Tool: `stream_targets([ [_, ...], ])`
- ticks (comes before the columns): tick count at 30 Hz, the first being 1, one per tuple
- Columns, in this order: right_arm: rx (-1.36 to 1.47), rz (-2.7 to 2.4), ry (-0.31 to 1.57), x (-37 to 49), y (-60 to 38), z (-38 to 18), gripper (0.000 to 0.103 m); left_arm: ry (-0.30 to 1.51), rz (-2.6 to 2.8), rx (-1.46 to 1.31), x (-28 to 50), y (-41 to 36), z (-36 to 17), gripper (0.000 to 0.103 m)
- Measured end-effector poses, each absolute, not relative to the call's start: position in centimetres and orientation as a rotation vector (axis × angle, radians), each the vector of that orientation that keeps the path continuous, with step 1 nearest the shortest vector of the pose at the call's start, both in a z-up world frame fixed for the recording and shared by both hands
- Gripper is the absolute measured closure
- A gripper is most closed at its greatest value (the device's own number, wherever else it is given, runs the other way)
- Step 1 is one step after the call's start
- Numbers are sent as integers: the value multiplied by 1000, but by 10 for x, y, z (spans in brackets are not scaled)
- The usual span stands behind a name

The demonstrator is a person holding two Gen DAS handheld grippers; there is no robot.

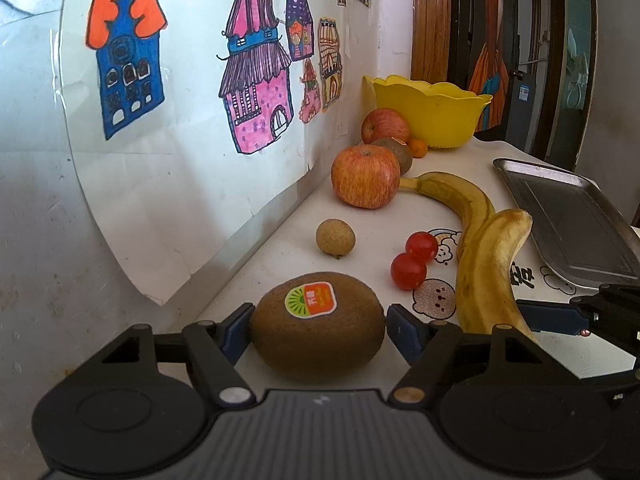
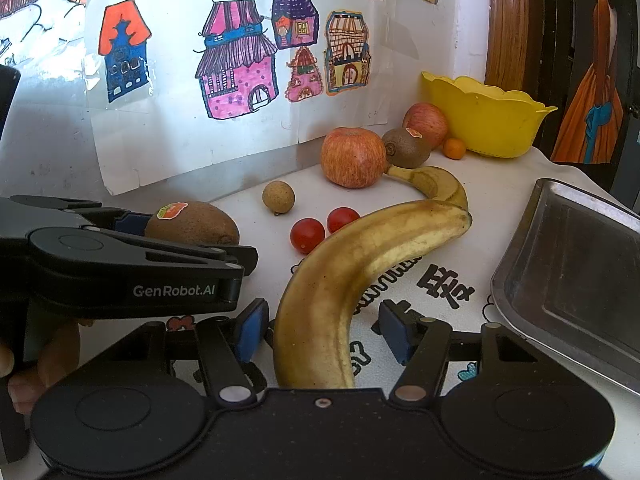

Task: Organize fruits
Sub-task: 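Close the left tool on the kiwi while the right tool closes on the banana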

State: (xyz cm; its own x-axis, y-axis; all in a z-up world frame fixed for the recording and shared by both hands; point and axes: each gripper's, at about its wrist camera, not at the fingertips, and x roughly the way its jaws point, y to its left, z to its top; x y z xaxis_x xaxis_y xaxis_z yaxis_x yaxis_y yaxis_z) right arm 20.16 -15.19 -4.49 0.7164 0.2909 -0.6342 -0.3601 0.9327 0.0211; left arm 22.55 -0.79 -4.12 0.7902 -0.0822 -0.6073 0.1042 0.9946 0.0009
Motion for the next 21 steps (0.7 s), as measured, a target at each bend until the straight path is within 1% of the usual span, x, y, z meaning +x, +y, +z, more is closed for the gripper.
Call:
stream_targets([
  [9, -107, 371, 684, 203, -150, -45, 37, 660, -98, 32, 227, -8, -43, 28],
  [11, -110, 377, 681, 203, -149, -45, 43, 660, -96, 33, 228, -8, -43, 29],
  [12, -111, 382, 678, 203, -148, -45, 50, 659, -93, 34, 228, -8, -43, 30],
  [13, -114, 376, 674, 203, -148, -44, 54, 658, -92, 33, 228, -7, -43, 32],
  [15, -113, 369, 672, 203, -149, -44, 57, 658, -92, 34, 227, -7, -43, 32],
  [21, -94, 374, 674, 203, -152, -44, 59, 657, -94, 40, 225, -9, -42, 33],
])
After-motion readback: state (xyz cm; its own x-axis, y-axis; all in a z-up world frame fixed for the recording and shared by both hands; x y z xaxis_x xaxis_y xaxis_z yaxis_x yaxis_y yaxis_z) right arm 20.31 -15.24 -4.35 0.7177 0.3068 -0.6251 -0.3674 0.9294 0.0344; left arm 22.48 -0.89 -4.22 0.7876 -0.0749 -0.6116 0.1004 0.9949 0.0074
